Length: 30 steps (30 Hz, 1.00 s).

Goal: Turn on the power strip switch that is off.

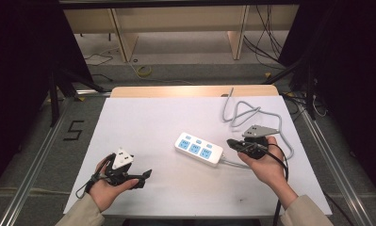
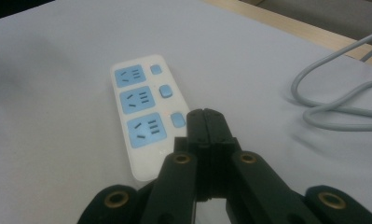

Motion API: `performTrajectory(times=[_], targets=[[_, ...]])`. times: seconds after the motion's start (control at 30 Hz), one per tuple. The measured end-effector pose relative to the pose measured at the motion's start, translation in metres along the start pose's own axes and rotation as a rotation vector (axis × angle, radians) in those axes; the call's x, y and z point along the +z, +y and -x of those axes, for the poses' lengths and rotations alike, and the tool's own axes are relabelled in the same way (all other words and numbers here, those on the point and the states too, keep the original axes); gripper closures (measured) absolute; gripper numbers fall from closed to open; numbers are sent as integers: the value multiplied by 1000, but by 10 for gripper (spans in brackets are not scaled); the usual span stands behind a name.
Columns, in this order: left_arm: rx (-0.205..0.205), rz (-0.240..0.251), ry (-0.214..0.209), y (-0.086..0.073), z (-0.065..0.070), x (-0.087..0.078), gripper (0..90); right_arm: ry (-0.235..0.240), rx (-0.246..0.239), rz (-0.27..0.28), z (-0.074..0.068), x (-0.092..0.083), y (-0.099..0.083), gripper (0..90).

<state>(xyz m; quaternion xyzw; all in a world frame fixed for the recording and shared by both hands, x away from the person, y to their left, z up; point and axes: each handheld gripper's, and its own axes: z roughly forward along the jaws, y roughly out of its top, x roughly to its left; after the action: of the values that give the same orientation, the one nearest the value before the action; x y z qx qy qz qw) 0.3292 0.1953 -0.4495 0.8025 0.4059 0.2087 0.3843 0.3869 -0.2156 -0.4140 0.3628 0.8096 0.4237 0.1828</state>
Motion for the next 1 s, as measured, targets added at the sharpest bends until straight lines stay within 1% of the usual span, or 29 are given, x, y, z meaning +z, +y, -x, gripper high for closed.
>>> performTrajectory(times=[0.1, 0.43, 0.63, 1.0], targets=[[-1, -1, 1, 0, 0, 0, 153, 6, -4, -11, 0, 2, 1, 900], [-1, 1, 0, 0, 0, 0, 153, 13, -10, -20, -1, 10, 7, 900], [0, -1, -1, 0, 0, 0, 153, 17, -15, -29, -2, 17, 12, 900], [4, -4, -5, 0, 1, 1, 153, 23, -22, -51, -4, 28, 17, 900]])
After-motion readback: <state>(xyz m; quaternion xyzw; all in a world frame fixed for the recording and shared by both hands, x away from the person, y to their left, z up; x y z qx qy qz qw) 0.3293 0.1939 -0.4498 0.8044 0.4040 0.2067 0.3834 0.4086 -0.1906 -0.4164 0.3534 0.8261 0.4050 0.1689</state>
